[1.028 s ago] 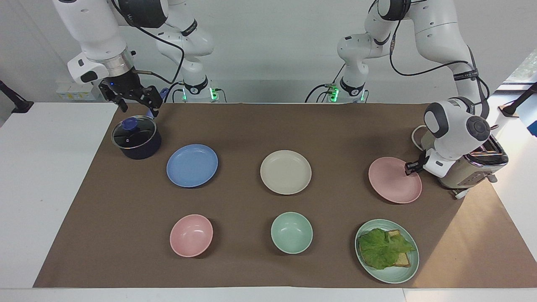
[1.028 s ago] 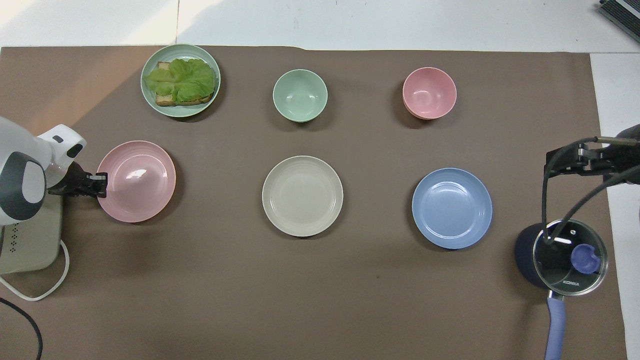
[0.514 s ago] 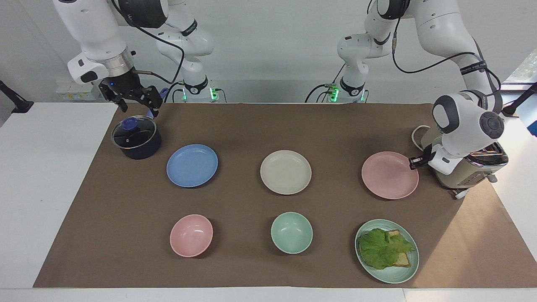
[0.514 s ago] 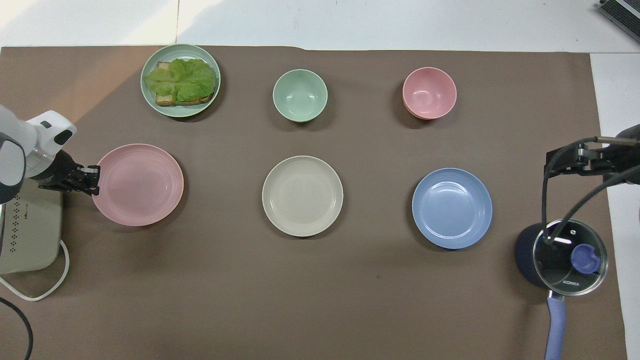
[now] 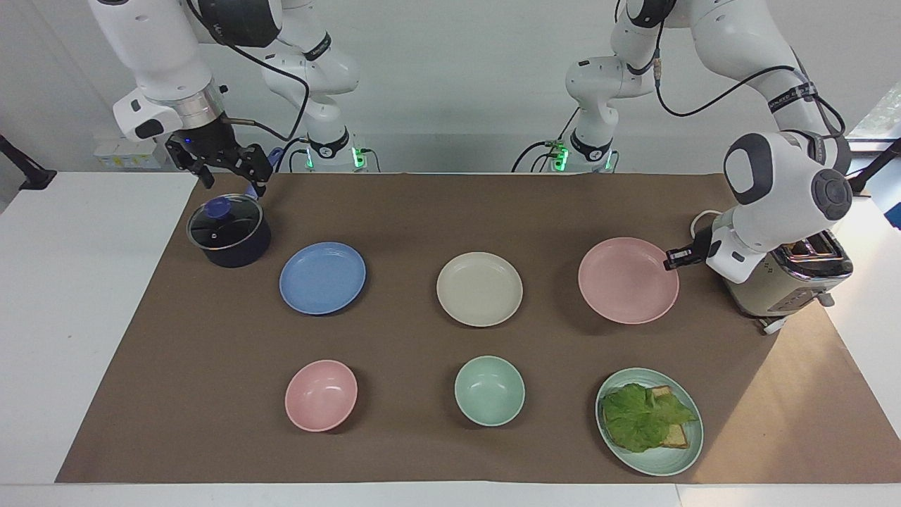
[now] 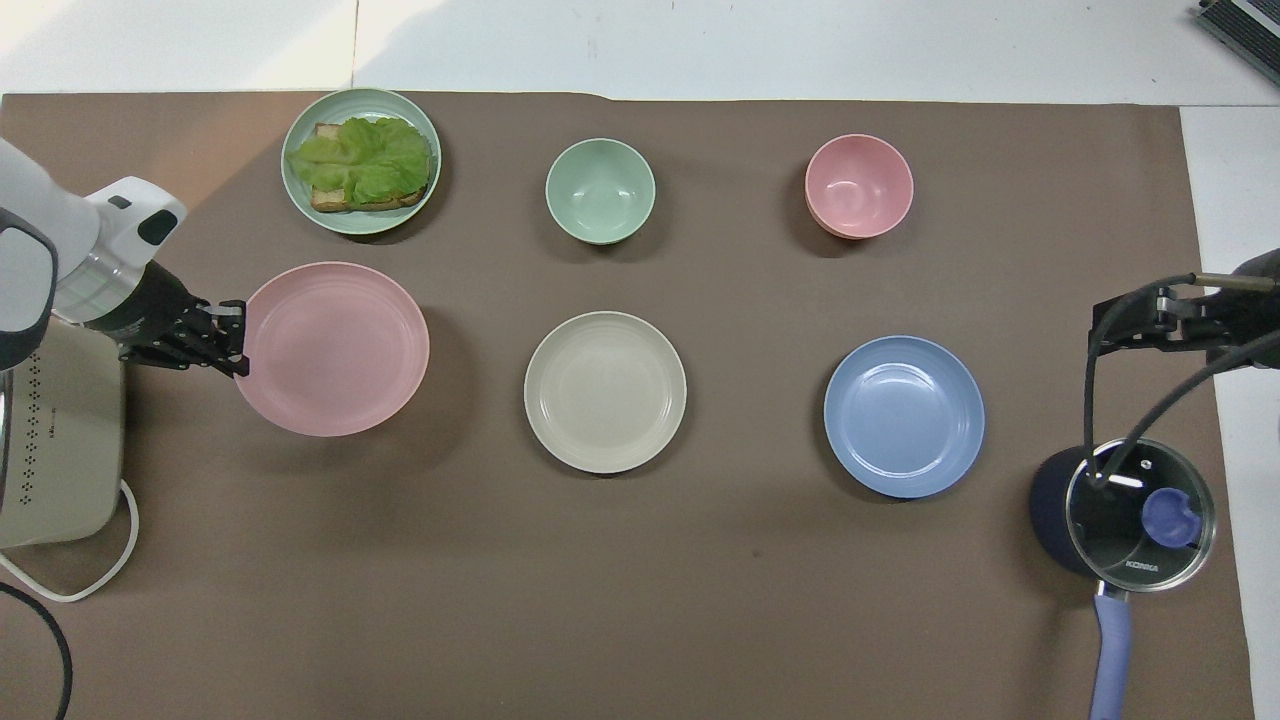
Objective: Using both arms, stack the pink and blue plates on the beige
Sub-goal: 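Carry the pink plate with the left gripper onto the beige plate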
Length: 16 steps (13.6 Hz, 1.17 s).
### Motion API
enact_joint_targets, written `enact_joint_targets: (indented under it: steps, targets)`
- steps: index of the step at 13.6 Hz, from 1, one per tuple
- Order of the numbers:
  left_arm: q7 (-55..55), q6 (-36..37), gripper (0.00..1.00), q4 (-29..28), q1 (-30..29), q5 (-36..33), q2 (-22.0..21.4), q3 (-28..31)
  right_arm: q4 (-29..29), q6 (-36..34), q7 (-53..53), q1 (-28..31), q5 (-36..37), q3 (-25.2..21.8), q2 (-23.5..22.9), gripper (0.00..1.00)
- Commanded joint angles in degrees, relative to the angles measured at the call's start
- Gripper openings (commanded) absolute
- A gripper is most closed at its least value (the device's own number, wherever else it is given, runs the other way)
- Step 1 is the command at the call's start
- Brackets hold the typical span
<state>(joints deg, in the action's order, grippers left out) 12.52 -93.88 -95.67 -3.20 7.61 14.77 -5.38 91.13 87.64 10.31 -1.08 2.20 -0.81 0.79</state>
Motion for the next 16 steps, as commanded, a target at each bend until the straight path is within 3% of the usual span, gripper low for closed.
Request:
enact_joint_targets:
  steps: [1,4,7,12,14,15,16]
  targets:
    - [12.7,1.0,0.00,1.0,1.2,0.5,-0.4,-6.5,1.5,0.6,-2.0,0.9,-1.1,-0.1,1.3,1.00]
    - [22.4,-2.3,0.00,-0.6,7.7,1.6,-1.2,-7.5,1.6,0.6,-2.4,1.3,-1.1,-0.1,1.3,1.00]
    - [27.0,-11.3,0.00,-8.4,12.9,4.6,-4.5,-7.4,1.6,0.6,-2.5,1.4,-1.1,-0.1,1.4,1.00]
    - [27.4,-27.0,0.00,-17.3,18.1,4.9,-3.7,-7.4,1.5,0.6,-2.5,1.4,-1.1,-0.1,1.3,1.00]
    - [26.8,-28.1,0.01,-18.0,18.2,4.9,-3.9,-7.4,1.5,0.4,-2.6,1.5,-1.1,-0.2,1.3,1.00]
    - [26.7,-28.2,0.65,-18.0,18.1,4.8,-3.9,-7.4,1.5,0.4,-2.8,1.9,-1.1,-0.2,1.3,1.00]
    - [27.3,-28.3,1.00,-18.1,18.2,4.9,-3.9,-7.4,1.5,0.4,-2.9,2.0,-1.1,-0.1,1.3,1.00]
